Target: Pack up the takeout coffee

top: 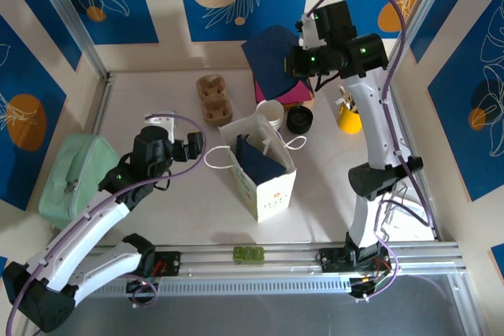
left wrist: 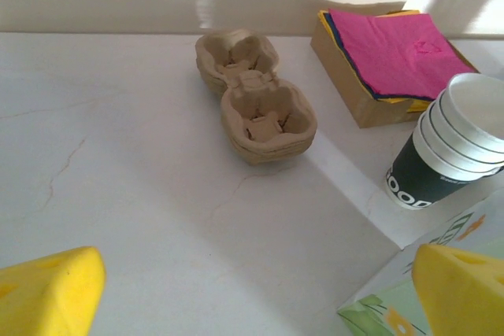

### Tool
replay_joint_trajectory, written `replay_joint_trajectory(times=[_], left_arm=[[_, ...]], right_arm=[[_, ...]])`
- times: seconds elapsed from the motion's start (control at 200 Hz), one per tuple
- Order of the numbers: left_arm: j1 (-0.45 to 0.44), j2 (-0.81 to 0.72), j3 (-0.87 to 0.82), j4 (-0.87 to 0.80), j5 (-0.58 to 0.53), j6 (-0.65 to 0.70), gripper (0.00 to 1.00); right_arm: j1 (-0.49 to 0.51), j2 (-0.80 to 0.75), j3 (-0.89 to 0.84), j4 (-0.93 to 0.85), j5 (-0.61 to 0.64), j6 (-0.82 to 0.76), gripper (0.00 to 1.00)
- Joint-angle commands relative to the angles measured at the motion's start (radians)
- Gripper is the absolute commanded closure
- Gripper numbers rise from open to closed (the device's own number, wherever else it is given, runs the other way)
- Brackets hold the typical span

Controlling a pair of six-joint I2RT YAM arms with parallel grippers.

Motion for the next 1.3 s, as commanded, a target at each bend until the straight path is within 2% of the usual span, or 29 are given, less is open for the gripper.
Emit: replay_joint_trajectory(times=[0.0, 0.155, 0.48, 0.915, 1.296], left_arm=[[0.01, -0.043, -0.005, -0.008, 0.014, -0.011, 0.01], [0.01, -0.104, -0.058, -0.002, -0.002, -0.005, 0.0], [0.011, -0.188, -0.107, -0.04, 0.006, -0.023, 0.01], [0.011, -0.246, -0.149, -0.061, 0.005, -0.056, 0.01], [0.011, -0.24, -0.164, -0.054, 0.002, -0.062, 0.01]], right_arm=[[0.077, -0.072, -0.08, -0.055, -0.024, 0.033, 1.0], [0.203, -0.179, -0.223, -0.016, 0.045, 0.074, 1.0], [0.372, -0.314, -0.466, 0.094, 0.132, 0.163, 1.0], [0.439, -0.351, -0.679, 0.174, 0.274, 0.193, 1.0], [0.444, -0.282, -0.723, 0.113, 0.327, 0.185, 1.0]])
